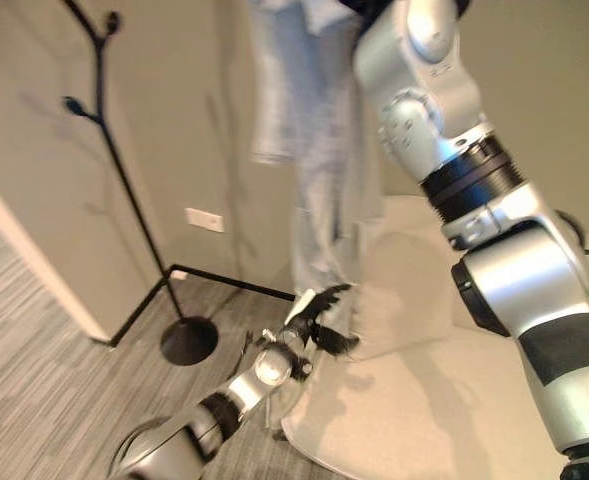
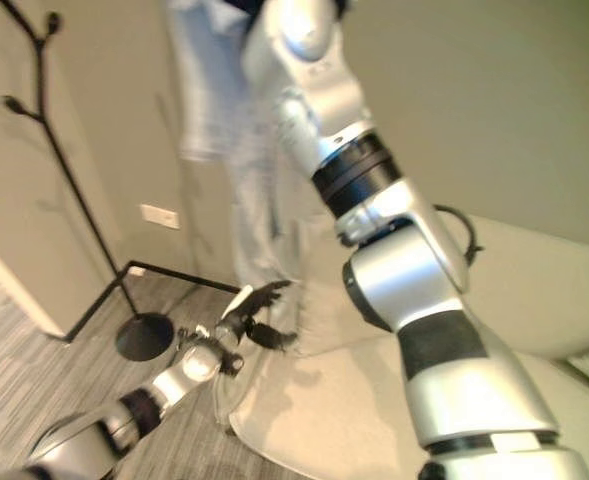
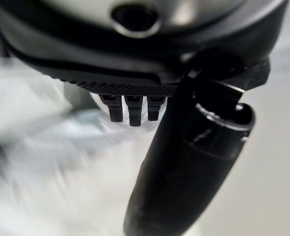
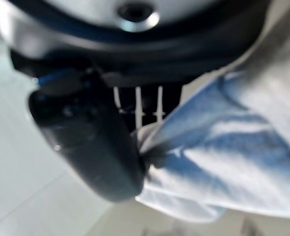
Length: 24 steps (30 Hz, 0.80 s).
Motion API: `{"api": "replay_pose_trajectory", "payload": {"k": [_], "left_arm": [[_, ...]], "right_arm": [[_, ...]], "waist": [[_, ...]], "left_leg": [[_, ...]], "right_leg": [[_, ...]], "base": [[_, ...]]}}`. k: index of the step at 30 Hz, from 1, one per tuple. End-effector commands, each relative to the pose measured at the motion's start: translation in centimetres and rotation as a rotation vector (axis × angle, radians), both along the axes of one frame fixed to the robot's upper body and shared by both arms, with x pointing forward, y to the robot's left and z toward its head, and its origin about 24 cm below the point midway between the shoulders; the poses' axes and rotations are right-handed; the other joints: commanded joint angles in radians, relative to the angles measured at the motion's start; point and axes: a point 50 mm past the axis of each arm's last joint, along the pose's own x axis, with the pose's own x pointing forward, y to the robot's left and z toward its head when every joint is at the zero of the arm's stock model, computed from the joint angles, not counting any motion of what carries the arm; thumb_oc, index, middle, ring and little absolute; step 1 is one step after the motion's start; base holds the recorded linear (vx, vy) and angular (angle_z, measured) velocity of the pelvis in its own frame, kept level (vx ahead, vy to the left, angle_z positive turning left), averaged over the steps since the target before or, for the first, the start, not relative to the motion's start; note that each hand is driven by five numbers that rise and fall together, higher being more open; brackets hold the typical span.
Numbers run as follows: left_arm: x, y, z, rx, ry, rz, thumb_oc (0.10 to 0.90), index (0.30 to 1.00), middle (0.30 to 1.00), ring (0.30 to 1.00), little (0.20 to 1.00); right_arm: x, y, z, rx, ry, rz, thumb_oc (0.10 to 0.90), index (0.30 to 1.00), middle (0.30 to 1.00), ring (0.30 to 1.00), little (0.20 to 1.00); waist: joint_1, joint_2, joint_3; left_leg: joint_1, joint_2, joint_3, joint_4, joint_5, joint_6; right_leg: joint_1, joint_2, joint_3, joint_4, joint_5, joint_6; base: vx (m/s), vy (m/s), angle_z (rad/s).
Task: Hang the clothes on the sofa on the clothes rack.
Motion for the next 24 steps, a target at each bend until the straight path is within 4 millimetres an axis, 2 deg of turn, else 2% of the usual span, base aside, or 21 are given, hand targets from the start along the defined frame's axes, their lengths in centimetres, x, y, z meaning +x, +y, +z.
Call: {"api": "replay_pose_trajectory", "payload": {"k": [1,2,4,6,9,12,13,15,16,17,19,24], "left_arm": [[1.0,-0.9,2.2,0.050,-0.200,0.010,0.800,0.900,0.900,0.900,0.900],[1.6,-0.3,1.8,0.126,-0.201,0.065,0.800,0.900,0.900,0.900,0.900],[1.7,0.0,1.7,0.153,-0.200,0.093,0.800,0.900,0.900,0.900,0.900],[1.6,1.7,0.2,0.212,-0.137,0.184,0.800,0.900,0.900,0.900,0.900],[1.5,1.6,0.2,0.147,-0.110,0.210,0.800,0.900,0.900,0.900,0.900],[1.2,-0.8,1.8,-0.014,-0.139,0.084,0.800,0.900,0.900,0.900,0.900],[0.5,-2.5,3.4,-0.127,-0.174,-0.051,0.800,0.900,0.900,0.900,0.900],[-0.7,-3.5,5.5,-0.241,-0.225,-0.189,0.800,0.900,0.900,0.900,0.900],[-1.1,-3.5,6.5,-0.275,-0.248,-0.240,0.800,0.900,0.900,0.900,0.900],[-2.2,-3.4,8.8,-0.361,-0.303,-0.331,0.800,0.900,0.900,0.900,0.900],[-3.2,-2.8,11.0,-0.442,-0.360,-0.392,0.800,0.900,0.900,0.900,0.900],[-4.6,-1.4,13.1,-0.517,-0.411,-0.453,0.800,0.900,0.900,0.900,0.900]], "right_arm": [[-2.0,-3.7,4.8,0.124,-0.212,-0.070,0.400,0.300,0.300,0.300,0.300],[-2.4,-3.6,4.6,0.117,-0.233,-0.039,0.400,0.300,0.300,0.300,0.300],[-2.9,-3.5,4.6,0.115,-0.254,-0.018,0.400,0.300,0.300,0.300,0.300],[-4.1,-3.6,4.8,0.123,-0.307,0.040,0.400,0.300,0.300,0.300,0.300],[-5.0,-3.9,4.9,0.106,-0.351,0.044,0.400,0.300,0.300,0.300,0.300],[-4.8,-4.7,5.1,0.099,-0.352,-0.017,0.400,0.300,0.300,0.300,0.300],[-4.4,-5.1,5.2,0.083,-0.339,-0.063,0.400,0.300,0.300,0.300,0.300],[-4.0,-5.5,5.2,0.064,-0.326,-0.119,0.400,0.300,0.300,0.300,0.300],[-3.7,-5.7,5.2,0.061,-0.319,-0.148,0.400,0.300,0.300,0.300,0.300],[-3.2,-6.2,5.4,0.052,-0.306,-0.211,0.400,0.300,0.300,0.300,0.300],[-2.6,-6.8,5.7,0.053,-0.286,-0.284,0.400,0.300,0.300,0.300,0.300],[-1.4,-7.5,6.2,0.056,-0.232,-0.394,0.400,0.300,0.300,0.300,0.300]], "waist": [[0.067,-0.033,-0.104],[0.055,-0.033,-0.107],[0.049,-0.032,-0.108],[0.031,-0.034,-0.114],[0.021,-0.034,-0.117],[0.029,-0.032,-0.110],[0.039,-0.029,-0.105],[0.053,-0.028,-0.103],[0.057,-0.028,-0.102],[0.071,-0.025,-0.100],[0.085,-0.022,-0.099],[0.102,-0.020,-0.097]], "left_leg": [[0.052,0.035,-0.006,0.003,-0.125,-0.029],[0.055,0.034,0.001,0.003,-0.127,-0.029],[0.056,0.034,0.005,0.003,-0.128,-0.029],[0.066,0.037,0.022,0.003,-0.133,-0.030],[0.071,0.043,0.036,0.003,-0.135,-0.031],[0.070,0.045,0.039,0.003,-0.136,-0.029],[0.062,0.046,0.035,0.003,-0.127,-0.027],[0.057,0.048,0.030,0.003,-0.125,-0.026],[0.056,0.049,0.028,0.003,-0.125,-0.026],[0.054,0.051,0.022,0.003,-0.122,-0.026],[0.051,0.052,0.014,0.003,-0.119,-0.026],[0.043,0.049,-0.004,0.003,-0.114,-0.025]], "right_leg": [[0.023,-0.054,0.041,0.037,-0.037,0.060],[0.020,-0.057,0.048,0.037,-0.034,0.062],[0.018,-0.058,0.053,0.037,-0.032,0.063],[0.013,-0.059,0.069,0.036,-0.029,0.065],[0.009,-0.059,0.084,0.035,-0.027,0.066],[0.007,-0.058,0.088,0.032,-0.025,0.066],[0.001,-0.058,0.086,0.033,-0.020,0.064],[0.002,-0.058,0.079,0.030,-0.021,0.064],[0.004,-0.058,0.075,0.028,-0.023,0.064],[0.007,-0.055,0.067,0.024,-0.026,0.064],[0.011,-0.054,0.059,0.020,-0.030,0.064],[0.019,-0.050,0.042,0.021,-0.033,0.063]], "base": [[-0.01,0.026,-0.40],[-0.01,0.025,-0.09],[0.00,0.014,-0.08],[0.02,0.007,-0.23],[0.02,-0.011,-0.11],[-0.02,-0.014,-0.22],[-0.01,-0.012,-0.05],[-0.02,-0.008,-0.01],[-0.04,-0.017,0.01],[0.00,-0.015,0.07],[0.00,-0.004,0.06],[-0.01,0.004,0.20]]}}
